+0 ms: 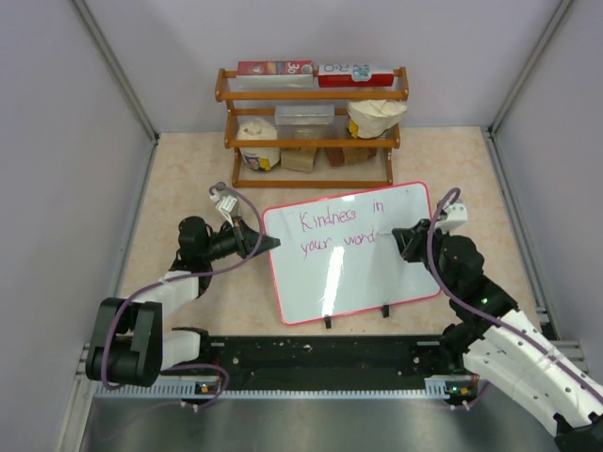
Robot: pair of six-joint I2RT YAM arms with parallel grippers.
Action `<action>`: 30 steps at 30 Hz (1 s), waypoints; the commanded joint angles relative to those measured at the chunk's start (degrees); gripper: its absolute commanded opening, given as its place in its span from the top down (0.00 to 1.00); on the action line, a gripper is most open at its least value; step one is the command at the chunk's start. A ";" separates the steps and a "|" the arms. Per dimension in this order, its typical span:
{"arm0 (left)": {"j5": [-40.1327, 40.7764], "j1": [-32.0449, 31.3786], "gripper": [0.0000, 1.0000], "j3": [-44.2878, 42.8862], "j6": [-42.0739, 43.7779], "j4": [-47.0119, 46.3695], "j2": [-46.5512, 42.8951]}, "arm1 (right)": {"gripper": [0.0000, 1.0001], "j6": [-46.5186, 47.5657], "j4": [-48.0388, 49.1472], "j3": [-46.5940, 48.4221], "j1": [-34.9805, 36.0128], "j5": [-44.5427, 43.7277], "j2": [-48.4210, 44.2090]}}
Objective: Write a sentence on the whiteboard
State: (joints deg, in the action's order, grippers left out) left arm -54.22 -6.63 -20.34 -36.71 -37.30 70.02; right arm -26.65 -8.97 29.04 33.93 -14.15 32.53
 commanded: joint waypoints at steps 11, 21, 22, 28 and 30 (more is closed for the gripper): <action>8.16 -0.57 1.00 1.18 11.57 1.18 0.91 | 1.00 0.38 3.08 1.46 -0.54 -2.64 1.83; 8.16 -0.49 1.00 1.09 11.57 1.18 1.00 | 1.00 0.37 3.17 0.41 -0.53 0.70 2.36; 8.16 -0.49 1.00 1.09 11.57 1.09 1.00 | 1.00 0.38 3.08 0.23 -0.62 0.88 2.36; 8.16 -0.49 1.00 1.09 11.57 1.18 1.00 | 1.00 0.29 1.77 -0.47 -0.62 1.58 2.09; 8.16 -0.57 1.00 1.09 11.57 1.09 1.00 | 1.00 0.11 1.33 -0.82 -0.62 1.41 1.75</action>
State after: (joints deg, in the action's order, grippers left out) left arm -54.19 -6.63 -20.34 -36.73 -37.30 70.02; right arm -26.59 -7.75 28.88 33.93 -13.21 34.33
